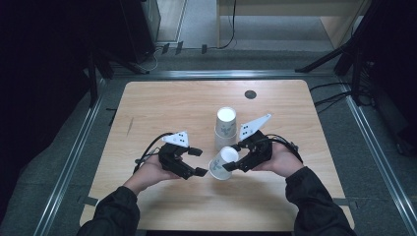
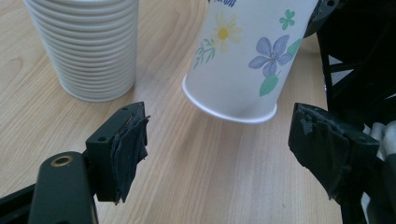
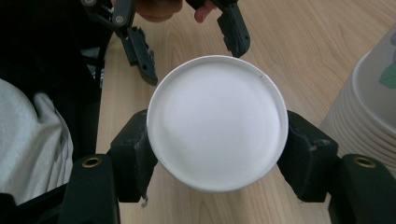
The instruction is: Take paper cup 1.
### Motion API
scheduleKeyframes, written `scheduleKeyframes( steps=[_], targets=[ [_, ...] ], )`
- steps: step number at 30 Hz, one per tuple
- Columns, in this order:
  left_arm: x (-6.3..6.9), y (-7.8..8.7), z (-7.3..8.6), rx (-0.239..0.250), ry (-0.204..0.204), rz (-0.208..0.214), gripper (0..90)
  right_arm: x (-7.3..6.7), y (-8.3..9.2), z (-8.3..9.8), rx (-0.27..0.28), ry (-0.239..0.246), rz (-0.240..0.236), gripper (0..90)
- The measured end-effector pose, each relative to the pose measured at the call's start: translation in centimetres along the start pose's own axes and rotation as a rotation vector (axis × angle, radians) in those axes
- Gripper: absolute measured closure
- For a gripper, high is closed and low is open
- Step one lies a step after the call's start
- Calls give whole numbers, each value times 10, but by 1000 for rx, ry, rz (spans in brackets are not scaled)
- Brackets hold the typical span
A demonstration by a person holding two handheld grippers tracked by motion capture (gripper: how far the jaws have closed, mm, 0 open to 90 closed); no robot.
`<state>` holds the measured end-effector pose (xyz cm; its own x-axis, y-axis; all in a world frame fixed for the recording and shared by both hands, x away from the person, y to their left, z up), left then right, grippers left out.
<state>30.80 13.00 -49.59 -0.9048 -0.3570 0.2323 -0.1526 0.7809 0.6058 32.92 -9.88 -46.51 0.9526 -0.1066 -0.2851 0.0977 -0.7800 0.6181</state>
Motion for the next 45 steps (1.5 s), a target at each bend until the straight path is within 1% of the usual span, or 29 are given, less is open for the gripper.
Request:
scheduleKeyframes(
  steps=[2, 3, 4, 6, 7, 8, 11, 13, 14, 18, 20, 21, 22, 23, 25, 26, 27, 31, 32, 35, 40, 41, 42, 43, 44, 45],
  targets=[
    [0, -1, 0, -3, -5, 4, 198, 0, -1, 1, 17, -11, -10, 347],
    [0, -1, 0, -3, -5, 4, 198, 0, -1, 1, 17, -11, -10, 347],
    [1, -2, -1, 5, -3, 10, 198, 0, -3, 2, 27, -14, -12, 347],
    [1, -3, -2, 6, -5, 15, 198, 0, -4, 2, 29, -12, -11, 347],
    [2, -3, -2, 9, -7, 18, 198, 0, -6, 2, 38, -17, -16, 347],
    [2, -5, -3, 8, -10, 27, 198, 0, -7, 1, 41, -17, -17, 347],
    [3, -10, -3, 3, -17, 40, 198, 0, -11, -1, 64, -22, -38, 347],
    [4, -12, -3, -3, -23, 46, 198, -1, -13, -3, 65, -17, -34, 347],
    [4, -13, -3, -4, -23, 48, 198, -2, -13, -3, 65, -21, -43, 347],
    [4, -17, -3, -7, -34, 57, 200, -2, -16, -5, 71, -24, -51, 346],
    [5, -19, -3, -8, -48, 58, 212, -2, -17, -6, 75, -32, -58, 346],
    [5, -19, -3, -8, -48, 58, 213, -2, -17, -6, 76, -36, -60, 347],
    [6, -21, -3, -11, -60, 56, 215, -2, -18, -6, 72, -39, -62, 347],
    [6, -21, -3, -11, -60, 56, 221, -2, -19, -6, 70, -38, -62, 348],
    [8, -22, -3, -12, -85, 63, 252, -2, -20, -6, 66, -39, -64, 349],
    [8, -22, -3, -12, -85, 63, 259, -2, -20, -6, 66, -39, -64, 349],
    [9, -22, -3, -10, -99, 55, 267, -2, -21, -7, 64, -39, -65, 350],
    [9, -21, -4, -7, -102, 54, 292, -2, -21, -7, 63, -38, -62, 353],
    [10, -20, -4, -3, -107, 55, 292, -2, -21, -7, 66, -38, -64, 353],
    [11, -19, -5, -10, -125, 49, 310, -2, -20, -7, 69, -42, -67, 354],
    [10, -18, -6, -15, -133, 46, 323, -2, -20, -8, 73, -36, -64, 349],
    [10, -17, -6, -14, -133, 39, 326, -2, -20, -8, 77, -33, -61, 343],
    [10, -17, -6, -15, -128, 38, 326, -2, -20, -8, 79, -39, -60, 338],
    [9, -16, -6, -14, -126, 35, 326, -2, -21, -8, 80, -55, -60, 330],
    [9, -16, -6, -14, -126, 35, 327, -2, -21, -8, 80, -55, -60, 330],
    [8, -15, -6, -15, -123, 37, 327, -1, -21, -9, 84, -61, -56, 311]
  ],
)
Point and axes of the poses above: each handheld gripper's, and its own axes: y roughly backward along the jaws, z roughly out of its underside, x roughly to its right, the point moved 3 cm from there along -y, roughly forward along the jaws, and after that the axes turned 3 degrees about -z, right-handed, at the moved point
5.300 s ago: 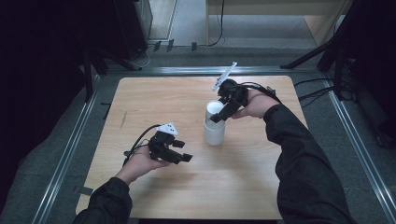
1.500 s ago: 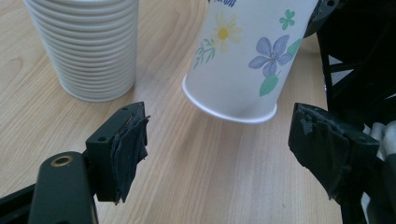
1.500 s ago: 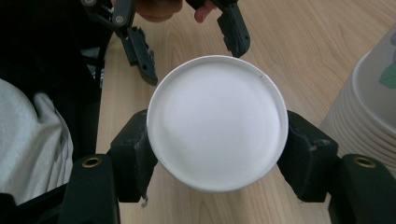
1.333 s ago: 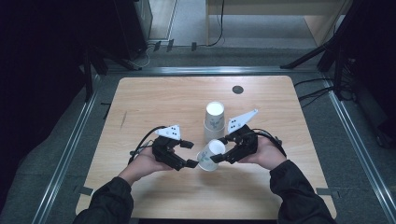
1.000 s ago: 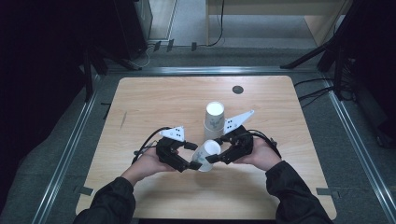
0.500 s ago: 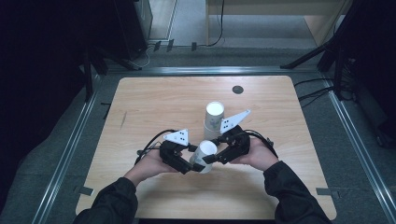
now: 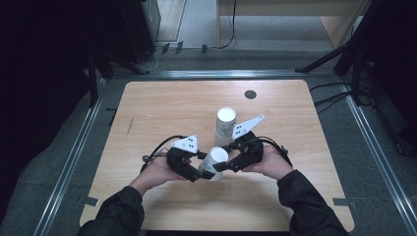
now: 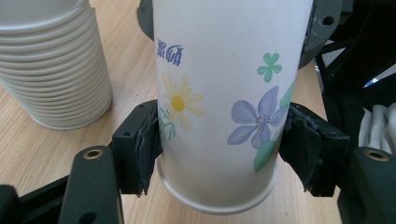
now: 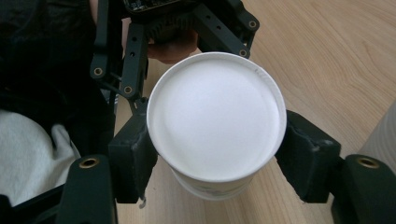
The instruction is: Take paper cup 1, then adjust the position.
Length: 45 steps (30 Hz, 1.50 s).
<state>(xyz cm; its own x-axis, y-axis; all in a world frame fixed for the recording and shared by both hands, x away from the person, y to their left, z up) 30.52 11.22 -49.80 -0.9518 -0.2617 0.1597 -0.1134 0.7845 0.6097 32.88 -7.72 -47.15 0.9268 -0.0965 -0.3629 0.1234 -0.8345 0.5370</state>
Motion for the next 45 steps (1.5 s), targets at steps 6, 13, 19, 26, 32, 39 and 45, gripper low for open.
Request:
scheduleKeyframes(
  steps=[6, 13, 19, 26, 32, 39, 45],
  targets=[
    [-3, 12, 2, -34, 7, -15, 326, -1, 3, 4, -10, 48, 54, 265],
    [-10, 27, -8, -104, -10, -27, 326, 0, 7, 9, -21, 50, 79, 265],
    [-11, 32, -20, -210, -64, -31, 324, -1, 9, 16, -27, 43, 105, 266],
    [-10, 30, -25, -293, -101, -35, 324, -1, 7, 17, -29, 49, 114, 266],
    [-7, 23, -21, -383, -134, -39, 323, -2, 4, 16, -19, 61, 103, 260],
    [-7, 19, -15, -445, -146, -45, 323, -1, -3, 16, -27, 76, 87, 256],
    [-2, 17, -16, -478, -157, -24, 323, -3, -9, 13, -16, 92, 69, 256]
  ],
)
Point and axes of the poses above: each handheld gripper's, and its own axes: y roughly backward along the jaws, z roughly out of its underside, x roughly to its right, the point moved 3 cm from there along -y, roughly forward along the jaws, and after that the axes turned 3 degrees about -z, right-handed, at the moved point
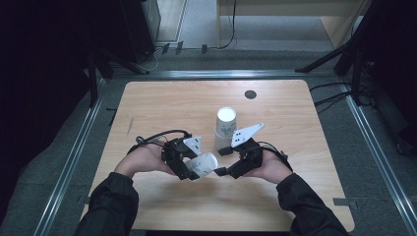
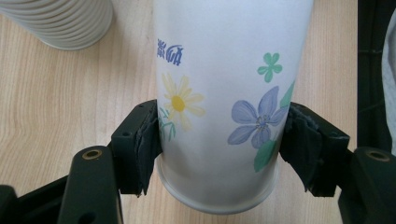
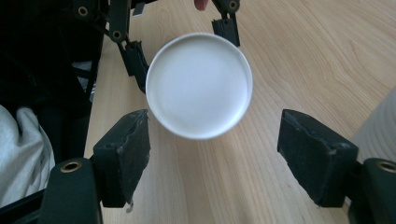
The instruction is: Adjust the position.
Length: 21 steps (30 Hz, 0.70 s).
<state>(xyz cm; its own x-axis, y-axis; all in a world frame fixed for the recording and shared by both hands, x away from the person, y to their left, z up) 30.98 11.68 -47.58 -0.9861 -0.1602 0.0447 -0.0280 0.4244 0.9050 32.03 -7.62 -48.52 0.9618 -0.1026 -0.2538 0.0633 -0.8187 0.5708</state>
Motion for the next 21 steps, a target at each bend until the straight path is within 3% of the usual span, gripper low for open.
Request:
scheduleKeyframes(
  steps=[14, 17, 21],
  targets=[
    [9, -10, -12, -18, -34, 18, 324, -8, -19, -2, -45, 25, -47, 273],
    [9, -10, -12, -13, -34, 15, 324, -9, -20, -2, -51, 27, -65, 346],
    [8, -10, -11, 0, -33, 29, 312, -9, -19, -2, -52, 13, -78, 353]
  ],
)
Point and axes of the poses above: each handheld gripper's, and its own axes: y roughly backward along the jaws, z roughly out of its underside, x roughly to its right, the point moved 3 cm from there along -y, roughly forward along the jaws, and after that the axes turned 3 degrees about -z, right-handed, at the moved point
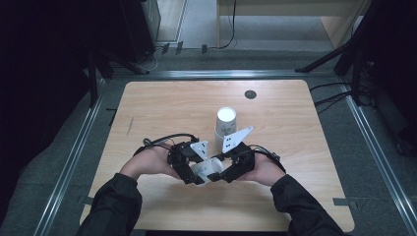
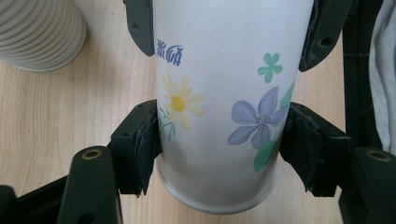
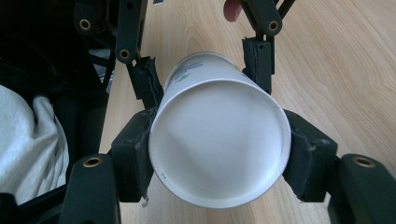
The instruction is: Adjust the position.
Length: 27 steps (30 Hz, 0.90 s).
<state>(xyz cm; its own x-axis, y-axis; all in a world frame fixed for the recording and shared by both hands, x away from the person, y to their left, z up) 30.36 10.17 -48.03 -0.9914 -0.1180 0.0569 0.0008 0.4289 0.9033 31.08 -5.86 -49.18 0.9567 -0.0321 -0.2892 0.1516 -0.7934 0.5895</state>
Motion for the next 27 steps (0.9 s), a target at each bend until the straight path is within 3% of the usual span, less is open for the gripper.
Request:
scheduleKeyframes(
  steps=[4, 6, 9, 12, 27],
  targets=[
    [-1, 1, 0, 14, 6, 14, 277, 0, 2, 0, 7, 0, -3, 351],
    [-2, 1, 0, 27, 20, 10, 214, 0, 3, -1, 8, 0, -4, 351],
    [-5, 3, 2, 66, 51, 5, 173, 1, 9, -1, 23, -1, 11, 350],
    [-5, 5, 3, 97, 56, 4, 136, 1, 15, -1, 35, -2, 16, 350],
    [-9, 15, 17, 245, 135, -9, 126, 2, 37, -1, 101, 3, 39, 349]
  ],
)
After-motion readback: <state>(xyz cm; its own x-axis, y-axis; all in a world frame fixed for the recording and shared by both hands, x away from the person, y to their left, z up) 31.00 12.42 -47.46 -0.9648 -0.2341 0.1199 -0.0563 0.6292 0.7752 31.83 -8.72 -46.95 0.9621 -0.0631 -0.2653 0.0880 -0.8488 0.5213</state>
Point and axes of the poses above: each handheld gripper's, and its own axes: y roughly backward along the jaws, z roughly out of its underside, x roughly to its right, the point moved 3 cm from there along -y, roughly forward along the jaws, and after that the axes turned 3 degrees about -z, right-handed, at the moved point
